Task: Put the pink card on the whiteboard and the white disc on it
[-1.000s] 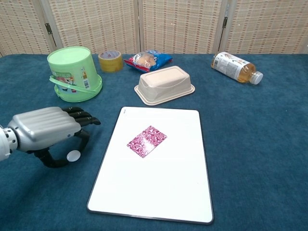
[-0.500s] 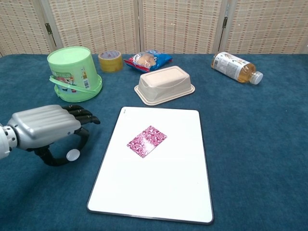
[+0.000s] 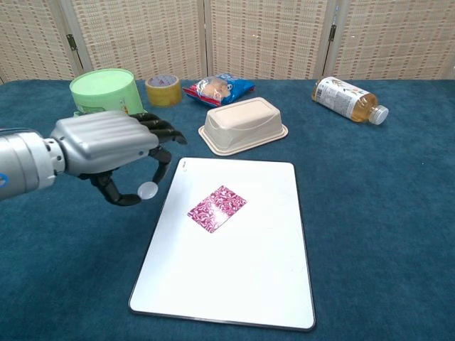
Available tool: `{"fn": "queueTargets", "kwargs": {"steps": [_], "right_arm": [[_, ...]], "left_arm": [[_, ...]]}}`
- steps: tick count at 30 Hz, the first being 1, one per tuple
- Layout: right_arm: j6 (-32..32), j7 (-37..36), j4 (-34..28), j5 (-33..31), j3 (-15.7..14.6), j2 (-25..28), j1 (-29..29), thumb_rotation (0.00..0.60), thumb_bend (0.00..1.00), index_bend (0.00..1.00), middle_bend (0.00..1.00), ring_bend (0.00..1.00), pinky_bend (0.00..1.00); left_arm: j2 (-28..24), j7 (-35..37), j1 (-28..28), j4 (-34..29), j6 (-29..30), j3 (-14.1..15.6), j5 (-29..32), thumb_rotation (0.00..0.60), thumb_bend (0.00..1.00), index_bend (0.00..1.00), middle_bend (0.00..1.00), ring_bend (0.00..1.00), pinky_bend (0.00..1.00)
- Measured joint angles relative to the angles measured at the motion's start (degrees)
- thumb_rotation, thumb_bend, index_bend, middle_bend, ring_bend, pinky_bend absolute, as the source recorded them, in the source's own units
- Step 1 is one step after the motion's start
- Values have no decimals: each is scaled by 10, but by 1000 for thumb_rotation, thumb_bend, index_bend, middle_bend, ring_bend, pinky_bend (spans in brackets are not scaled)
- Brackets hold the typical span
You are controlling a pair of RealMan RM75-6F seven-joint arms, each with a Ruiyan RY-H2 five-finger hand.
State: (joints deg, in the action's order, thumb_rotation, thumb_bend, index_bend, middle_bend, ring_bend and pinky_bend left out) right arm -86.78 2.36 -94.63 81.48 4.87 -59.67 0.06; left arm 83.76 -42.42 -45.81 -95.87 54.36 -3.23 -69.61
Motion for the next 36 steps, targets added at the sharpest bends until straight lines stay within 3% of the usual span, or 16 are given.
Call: {"fn": "queueTargets", "kwargs": {"steps": [9, 21, 36], "right_arm": [[3, -3, 3, -7, 2, 3, -1, 600, 310, 12, 30, 77, 0], [6, -10, 11, -12, 2, 2, -1, 600, 310, 12, 30, 76, 0], [5, -23, 23, -16, 2, 1, -7, 600, 311, 12, 30, 75, 0]], "left_arm": [[51, -64, -62, 8, -34, -36, 84, 600, 361, 504, 119, 16, 0], [119, -141, -146, 42, -42, -62, 210, 600, 361, 502, 118, 16, 0], [148, -177, -204, 71, -21, -46, 309, 600, 360, 444, 119, 12, 0]]}}
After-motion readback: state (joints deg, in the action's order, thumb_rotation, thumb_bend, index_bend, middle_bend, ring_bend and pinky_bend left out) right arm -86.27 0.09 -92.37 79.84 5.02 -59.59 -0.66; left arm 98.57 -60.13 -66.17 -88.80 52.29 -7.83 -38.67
